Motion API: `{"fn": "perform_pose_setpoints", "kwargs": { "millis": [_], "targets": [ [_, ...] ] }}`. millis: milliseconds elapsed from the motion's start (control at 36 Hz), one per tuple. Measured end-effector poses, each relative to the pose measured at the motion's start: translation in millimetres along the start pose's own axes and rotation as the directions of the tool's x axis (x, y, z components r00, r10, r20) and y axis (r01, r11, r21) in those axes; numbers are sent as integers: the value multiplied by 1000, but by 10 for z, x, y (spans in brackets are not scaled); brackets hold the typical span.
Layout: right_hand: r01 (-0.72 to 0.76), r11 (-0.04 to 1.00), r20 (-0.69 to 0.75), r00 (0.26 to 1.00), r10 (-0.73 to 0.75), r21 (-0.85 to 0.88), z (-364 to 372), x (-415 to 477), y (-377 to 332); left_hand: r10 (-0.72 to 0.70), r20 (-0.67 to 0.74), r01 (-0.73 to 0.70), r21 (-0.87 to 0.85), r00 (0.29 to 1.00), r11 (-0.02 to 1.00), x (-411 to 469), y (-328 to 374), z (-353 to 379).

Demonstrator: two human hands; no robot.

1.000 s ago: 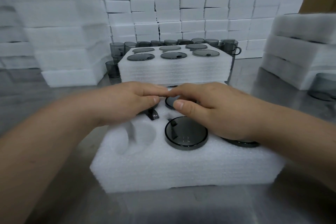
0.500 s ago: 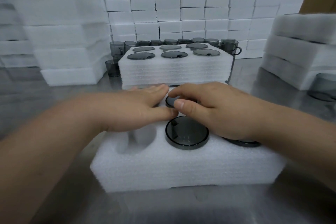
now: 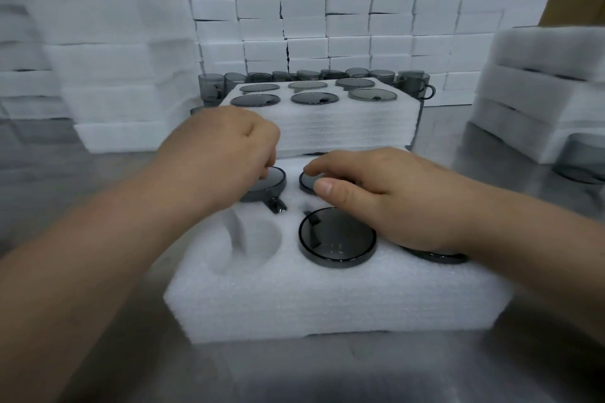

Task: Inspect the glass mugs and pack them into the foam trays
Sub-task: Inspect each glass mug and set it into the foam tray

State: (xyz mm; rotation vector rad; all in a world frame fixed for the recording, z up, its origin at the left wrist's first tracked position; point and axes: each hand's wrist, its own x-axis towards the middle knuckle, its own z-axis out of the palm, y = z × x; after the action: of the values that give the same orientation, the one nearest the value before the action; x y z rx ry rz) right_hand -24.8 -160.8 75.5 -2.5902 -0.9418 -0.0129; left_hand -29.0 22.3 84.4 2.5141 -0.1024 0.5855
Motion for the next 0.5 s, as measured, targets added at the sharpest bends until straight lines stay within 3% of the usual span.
{"fn": "perform_pose_setpoints", "kwargs": {
  "millis": [139, 306, 417, 500],
  "targets": [
    [-3, 1000, -4, 1000, 3, 3, 0, -9, -3, 2, 100, -4, 20, 995, 1000, 7, -54, 121],
    [-2, 1000, -1, 1000, 2, 4, 1, 0, -9, 36, 238, -91, 225, 970, 970, 22, -89, 175],
    [-4, 1000, -1, 1000, 4, 7, 6, 1, -3, 43, 120, -54, 84, 992, 995, 23, -98, 181],
    [-3, 1000, 4, 1000, 3, 9, 5, 2, -2, 60, 62, -68, 121, 996, 990, 44, -101, 193]
  ]
}}
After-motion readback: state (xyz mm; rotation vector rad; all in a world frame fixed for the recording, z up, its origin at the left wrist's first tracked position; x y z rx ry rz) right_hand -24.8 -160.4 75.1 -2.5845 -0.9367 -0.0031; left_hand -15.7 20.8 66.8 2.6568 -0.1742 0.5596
